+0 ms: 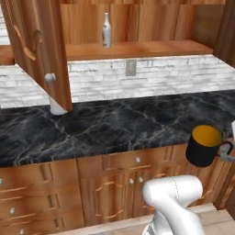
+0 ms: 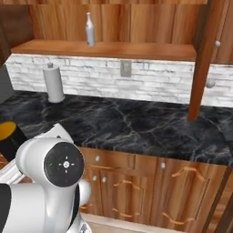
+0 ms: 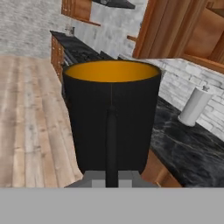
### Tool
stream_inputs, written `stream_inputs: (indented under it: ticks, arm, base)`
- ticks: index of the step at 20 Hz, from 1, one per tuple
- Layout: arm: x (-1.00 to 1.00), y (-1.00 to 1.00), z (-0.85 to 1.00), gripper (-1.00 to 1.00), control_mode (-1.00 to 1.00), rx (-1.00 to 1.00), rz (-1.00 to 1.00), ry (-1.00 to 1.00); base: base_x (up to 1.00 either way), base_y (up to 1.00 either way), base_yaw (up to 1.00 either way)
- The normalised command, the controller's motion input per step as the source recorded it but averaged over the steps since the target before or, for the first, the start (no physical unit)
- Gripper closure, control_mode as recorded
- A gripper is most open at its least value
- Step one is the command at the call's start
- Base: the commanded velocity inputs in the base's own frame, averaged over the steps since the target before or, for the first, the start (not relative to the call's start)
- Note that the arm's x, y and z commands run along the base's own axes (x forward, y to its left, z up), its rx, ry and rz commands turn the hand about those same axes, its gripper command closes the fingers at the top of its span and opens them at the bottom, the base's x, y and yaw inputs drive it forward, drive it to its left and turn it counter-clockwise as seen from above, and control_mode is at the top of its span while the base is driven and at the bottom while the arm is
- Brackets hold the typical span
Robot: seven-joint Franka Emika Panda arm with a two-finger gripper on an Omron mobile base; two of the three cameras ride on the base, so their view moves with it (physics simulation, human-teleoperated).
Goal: Open the cabinet directly in front. Then move the liquor and the mug to the dining counter with the candle on it.
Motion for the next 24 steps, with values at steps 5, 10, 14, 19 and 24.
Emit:
stream_inputs:
  ticks: [5,10,14,19,24]
  arm:
    - [0.0,0.0,0.0,1.0,1.0,0.0,0.0,0.0]
    - [0.0,0.0,0.0,1.0,1.0,0.0,0.0,0.0]
    - [0.0,0.0,0.0,1.0,1.0,0.0,0.0,0.0]
    - [0.0,0.0,0.0,1.0,1.0,0.0,0.0,0.0]
    - [0.0,0.0,0.0,1.0,1.0,0.0,0.0,0.0]
  base:
    - [0.0,0.0,0.53]
    - [0.0,-0.1,0.75]
    - [0.0,-0.19,0.85]
    - [0.0,-0.11,0.88]
    - [0.0,-0.02,0.77]
